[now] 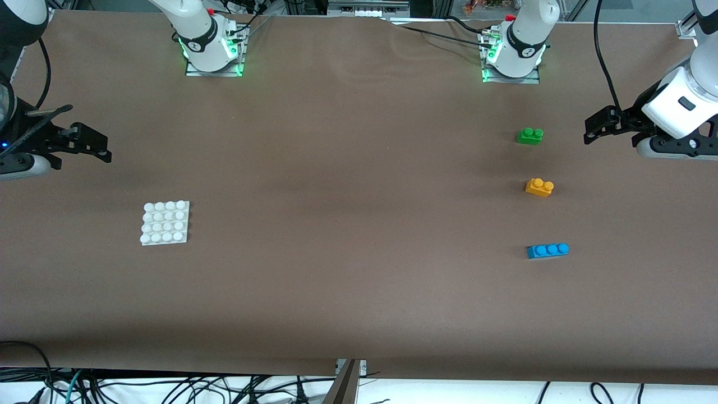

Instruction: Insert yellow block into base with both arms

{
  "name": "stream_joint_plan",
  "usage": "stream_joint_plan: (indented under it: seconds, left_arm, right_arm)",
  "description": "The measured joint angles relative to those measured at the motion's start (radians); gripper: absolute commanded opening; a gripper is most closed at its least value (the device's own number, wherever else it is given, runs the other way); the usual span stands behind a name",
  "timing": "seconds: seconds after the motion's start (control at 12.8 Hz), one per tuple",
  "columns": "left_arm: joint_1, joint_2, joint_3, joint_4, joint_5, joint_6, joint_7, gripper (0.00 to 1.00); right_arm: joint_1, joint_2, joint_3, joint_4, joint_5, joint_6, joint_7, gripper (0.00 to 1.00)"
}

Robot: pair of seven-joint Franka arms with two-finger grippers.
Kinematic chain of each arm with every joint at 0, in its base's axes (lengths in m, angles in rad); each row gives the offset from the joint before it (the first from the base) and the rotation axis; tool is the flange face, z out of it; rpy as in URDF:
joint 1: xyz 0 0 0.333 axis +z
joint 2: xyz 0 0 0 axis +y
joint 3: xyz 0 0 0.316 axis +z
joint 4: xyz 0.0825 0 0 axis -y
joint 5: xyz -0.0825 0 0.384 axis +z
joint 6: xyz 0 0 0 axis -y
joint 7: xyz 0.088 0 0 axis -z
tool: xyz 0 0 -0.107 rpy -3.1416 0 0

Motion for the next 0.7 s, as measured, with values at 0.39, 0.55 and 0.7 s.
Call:
stream_joint_plan:
  seconds: [0.39,0.55,0.7]
  left_arm:
    - [0.0,0.0,-0.031,0.003,0.002,0.0,0.001,1.0]
    - [0.0,0.0,-0.031,0.003,0.002,0.0,0.001,1.0]
    - [0.0,0.0,-0.031,0.003,0.002,0.0,0.001,1.0]
  right_arm:
    - [0.0,0.0,0.0,0.0,0.0,0.0,0.0,1.0]
    - [0.0,0.0,0.0,0.0,0.0,0.0,0.0,1.0]
    - [0.0,0.0,0.0,0.0,0.0,0.0,0.0,1.0]
